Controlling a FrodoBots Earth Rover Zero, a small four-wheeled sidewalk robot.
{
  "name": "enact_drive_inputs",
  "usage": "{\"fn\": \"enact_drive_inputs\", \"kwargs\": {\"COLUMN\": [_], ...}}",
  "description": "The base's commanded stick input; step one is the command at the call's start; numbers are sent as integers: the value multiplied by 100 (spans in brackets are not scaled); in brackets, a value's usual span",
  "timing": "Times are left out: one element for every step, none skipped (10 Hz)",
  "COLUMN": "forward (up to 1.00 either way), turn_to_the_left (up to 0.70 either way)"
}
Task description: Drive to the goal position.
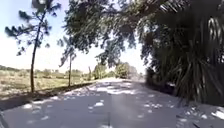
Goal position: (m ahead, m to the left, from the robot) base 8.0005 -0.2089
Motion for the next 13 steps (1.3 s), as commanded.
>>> {"fn": "enact_drive_inputs", "kwargs": {"forward": [70,70,70,70,70,70,70,70,70,70,70,70,70], "turn_to_the_left": [0,0,0,0,0,0,0,0,0,0,0,0,0]}}
